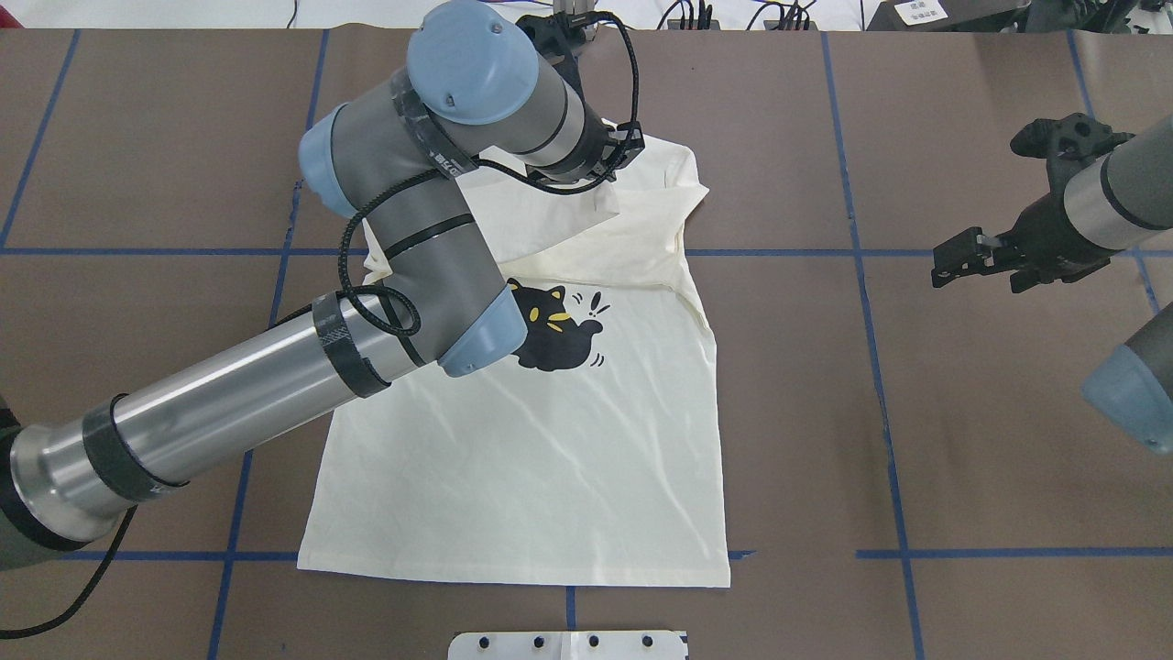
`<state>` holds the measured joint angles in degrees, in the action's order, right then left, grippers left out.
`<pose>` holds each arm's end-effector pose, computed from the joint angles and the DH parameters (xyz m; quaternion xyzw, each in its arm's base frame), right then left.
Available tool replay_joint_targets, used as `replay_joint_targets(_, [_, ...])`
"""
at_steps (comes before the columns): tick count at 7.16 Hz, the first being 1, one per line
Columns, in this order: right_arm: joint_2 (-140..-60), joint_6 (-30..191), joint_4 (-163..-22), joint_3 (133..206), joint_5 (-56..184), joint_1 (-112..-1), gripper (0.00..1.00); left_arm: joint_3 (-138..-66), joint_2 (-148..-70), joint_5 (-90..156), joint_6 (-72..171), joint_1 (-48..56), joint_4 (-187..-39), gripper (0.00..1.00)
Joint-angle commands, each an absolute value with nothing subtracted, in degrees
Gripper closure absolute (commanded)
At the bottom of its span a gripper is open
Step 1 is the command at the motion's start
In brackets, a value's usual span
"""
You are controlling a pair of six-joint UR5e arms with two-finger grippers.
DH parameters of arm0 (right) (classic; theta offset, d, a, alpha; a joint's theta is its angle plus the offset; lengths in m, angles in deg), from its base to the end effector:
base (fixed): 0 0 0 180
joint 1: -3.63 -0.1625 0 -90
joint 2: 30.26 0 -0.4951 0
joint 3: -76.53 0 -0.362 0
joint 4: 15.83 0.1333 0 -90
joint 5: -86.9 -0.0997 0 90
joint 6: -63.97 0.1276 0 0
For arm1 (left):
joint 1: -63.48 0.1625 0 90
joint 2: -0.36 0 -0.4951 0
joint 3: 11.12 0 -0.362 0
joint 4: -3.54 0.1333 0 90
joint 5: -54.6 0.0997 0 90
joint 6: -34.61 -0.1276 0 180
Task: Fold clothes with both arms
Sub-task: 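Carry the sleeve with the left gripper across the shirt toward the collar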
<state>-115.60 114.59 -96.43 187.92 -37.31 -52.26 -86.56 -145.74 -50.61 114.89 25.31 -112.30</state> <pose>-0.2338 -0.4550 0.5251 0.0262 -0.4031 0.0421 0.9138 0.5939 -0.5938 0.1539 0.1225 0.5472 -0.1315 0.8175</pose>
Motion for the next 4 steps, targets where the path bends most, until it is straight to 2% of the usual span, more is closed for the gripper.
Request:
replay_joint_targets(1, [-115.6, 114.8, -96.4, 187.7, -37.2, -52.2, 0.0, -82.5, -148.2, -48.1, 116.1, 27.4, -114.2, 1.0])
replay_joint_targets(2, [-115.6, 114.8, -96.4, 187.5, -37.1, -52.2, 0.0, -77.4, -151.0, -44.4, 119.1, 30.4, -116.2, 1.0])
replay_joint_targets(3, [-115.5, 114.5, -96.3, 186.8, -37.0, -52.2, 0.0, -70.6, -152.5, -41.9, 121.2, 32.5, -123.1, 0.02])
replay_joint_targets(4, [-115.3, 114.8, -96.3, 186.6, -37.0, -52.1, 0.0, -69.6, -152.2, -40.2, 121.2, 33.2, -126.3, 0.0])
